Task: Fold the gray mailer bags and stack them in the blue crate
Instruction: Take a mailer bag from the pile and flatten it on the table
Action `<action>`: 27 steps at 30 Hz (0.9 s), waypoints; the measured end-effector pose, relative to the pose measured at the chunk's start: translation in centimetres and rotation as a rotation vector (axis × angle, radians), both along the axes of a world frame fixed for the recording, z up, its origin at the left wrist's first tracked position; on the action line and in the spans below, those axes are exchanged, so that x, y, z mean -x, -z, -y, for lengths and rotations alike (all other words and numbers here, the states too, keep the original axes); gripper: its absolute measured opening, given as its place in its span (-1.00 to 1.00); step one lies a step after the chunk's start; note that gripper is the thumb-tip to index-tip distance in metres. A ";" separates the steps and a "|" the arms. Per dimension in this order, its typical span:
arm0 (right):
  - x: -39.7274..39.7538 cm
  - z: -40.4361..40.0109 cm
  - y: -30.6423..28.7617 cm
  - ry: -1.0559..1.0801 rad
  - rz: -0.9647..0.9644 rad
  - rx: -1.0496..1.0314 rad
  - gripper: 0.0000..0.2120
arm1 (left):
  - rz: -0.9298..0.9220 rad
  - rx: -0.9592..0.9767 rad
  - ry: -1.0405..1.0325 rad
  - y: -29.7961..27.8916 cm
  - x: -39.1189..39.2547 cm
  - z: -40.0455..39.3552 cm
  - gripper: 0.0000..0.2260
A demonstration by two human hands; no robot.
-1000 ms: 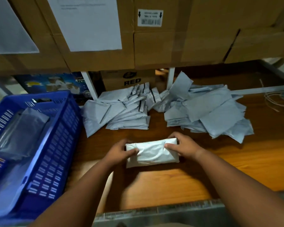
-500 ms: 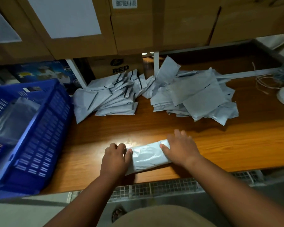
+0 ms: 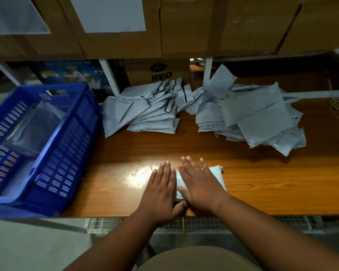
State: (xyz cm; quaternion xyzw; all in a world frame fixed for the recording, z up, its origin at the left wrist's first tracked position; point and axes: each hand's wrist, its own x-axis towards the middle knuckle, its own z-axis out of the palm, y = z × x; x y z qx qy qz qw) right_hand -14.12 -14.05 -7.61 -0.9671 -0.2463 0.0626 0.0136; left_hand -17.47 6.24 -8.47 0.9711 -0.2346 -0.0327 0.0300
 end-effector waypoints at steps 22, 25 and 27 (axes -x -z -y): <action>-0.5 -0.9 2.2 0.054 0.007 -0.020 -0.23 | -0.018 0.182 0.016 2.4 -1.8 1.2 0.01; -0.6 -0.9 2.4 0.060 0.009 -0.050 -0.23 | -0.039 0.177 0.014 2.6 -1.8 1.2 0.02; -0.6 -0.9 2.4 0.059 0.007 -0.059 -0.23 | -0.045 0.180 0.019 2.6 -1.9 1.2 0.02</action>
